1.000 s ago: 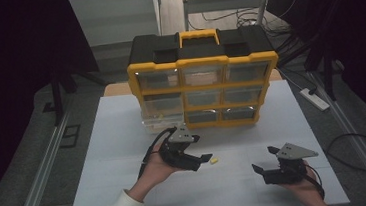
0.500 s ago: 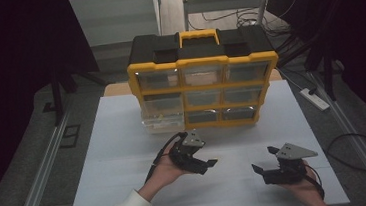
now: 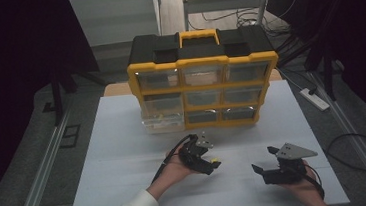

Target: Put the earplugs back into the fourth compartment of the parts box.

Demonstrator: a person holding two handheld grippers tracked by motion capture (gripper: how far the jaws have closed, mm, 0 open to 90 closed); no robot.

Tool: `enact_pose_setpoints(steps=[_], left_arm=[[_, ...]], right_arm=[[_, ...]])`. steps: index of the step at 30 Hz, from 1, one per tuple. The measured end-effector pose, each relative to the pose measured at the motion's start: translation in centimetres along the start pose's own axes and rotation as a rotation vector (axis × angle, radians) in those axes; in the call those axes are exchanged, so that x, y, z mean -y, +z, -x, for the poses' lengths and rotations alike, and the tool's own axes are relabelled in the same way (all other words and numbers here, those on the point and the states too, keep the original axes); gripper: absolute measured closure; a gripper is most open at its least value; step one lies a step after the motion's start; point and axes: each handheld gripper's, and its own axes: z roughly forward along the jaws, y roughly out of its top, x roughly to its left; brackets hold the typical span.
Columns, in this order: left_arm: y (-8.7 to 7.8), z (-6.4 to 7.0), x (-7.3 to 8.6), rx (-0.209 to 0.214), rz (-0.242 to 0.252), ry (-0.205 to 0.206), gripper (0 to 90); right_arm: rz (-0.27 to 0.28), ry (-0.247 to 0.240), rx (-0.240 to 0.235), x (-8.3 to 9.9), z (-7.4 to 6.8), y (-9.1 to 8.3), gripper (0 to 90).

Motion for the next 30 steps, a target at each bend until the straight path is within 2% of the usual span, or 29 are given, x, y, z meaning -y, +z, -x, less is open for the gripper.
enact_pose_setpoints(steps=[6,13,18,23,25,30], left_arm=[[1.1,-0.4,0.0,-0.006,-0.032,-0.004,25.8],[2.4,-0.2,0.0,-0.020,-0.071,0.014,28.3],[2.7,-0.1,0.0,-0.011,-0.081,0.032,40.6],[2.6,0.1,0.0,0.024,-0.079,0.047,69.2],[2.5,0.1,0.0,0.025,-0.080,0.061,78.7],[2.3,0.2,0.1,0.023,-0.081,0.068,80.0]], right_arm=[[0.000,0.000,-0.001,0.0,0.0,0.0,14.9],[0.001,-0.002,-0.002,0.0,0.0,0.0,14.9],[-0.001,-0.005,-0.002,0.0,0.0,0.0,14.9],[-0.001,-0.006,-0.001,0.0,0.0,0.0,14.9],[0.001,-0.002,0.000,0.0,0.0,0.0,14.9],[0.001,-0.005,0.000,0.0,0.0,0.0,14.9]])
